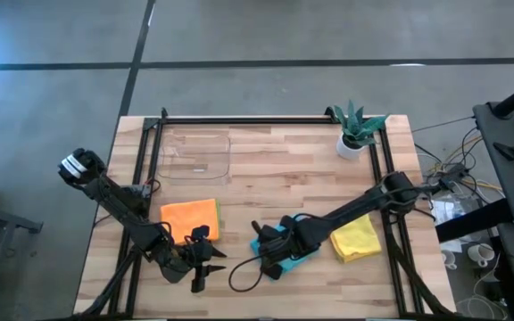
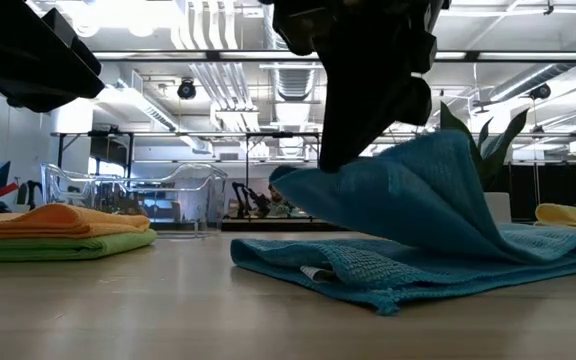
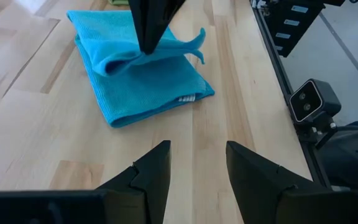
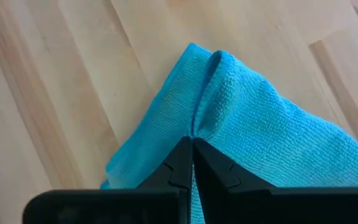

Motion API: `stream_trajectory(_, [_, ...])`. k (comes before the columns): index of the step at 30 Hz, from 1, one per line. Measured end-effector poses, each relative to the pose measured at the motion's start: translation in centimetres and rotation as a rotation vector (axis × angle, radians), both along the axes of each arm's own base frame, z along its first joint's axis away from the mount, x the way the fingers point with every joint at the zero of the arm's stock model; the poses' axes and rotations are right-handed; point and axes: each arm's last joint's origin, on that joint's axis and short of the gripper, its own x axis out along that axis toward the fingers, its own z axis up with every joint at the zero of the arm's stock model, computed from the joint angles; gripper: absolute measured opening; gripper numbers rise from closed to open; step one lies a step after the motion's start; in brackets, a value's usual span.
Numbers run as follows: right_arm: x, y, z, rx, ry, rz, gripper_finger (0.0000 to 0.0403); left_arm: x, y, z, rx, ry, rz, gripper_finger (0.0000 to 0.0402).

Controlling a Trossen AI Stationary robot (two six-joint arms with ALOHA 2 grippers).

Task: Fold microfiber towels
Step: Fold the blue microfiber cloth

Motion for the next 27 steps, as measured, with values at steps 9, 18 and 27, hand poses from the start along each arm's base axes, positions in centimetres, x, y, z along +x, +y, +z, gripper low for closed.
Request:
stream_trajectory(9, [1.3,0.6,-2.1,0.045,-0.030,0.039,0.0009,0.0,0.0,0.0,0.002,0.001,0.000,0.0140])
stream_trajectory(18, [1.7,0.4,-2.2,0.020,-0.061,0.025,0.0009,0.0,0.0,0.0,0.002,0.001,-0.001,0.0140])
stream_trajectory(27, [1.5,0.3,-2.7,0.002,-0.061,0.032,0.0009,0.0,0.0,0.0,0.002,0.002,-0.002,0.0140])
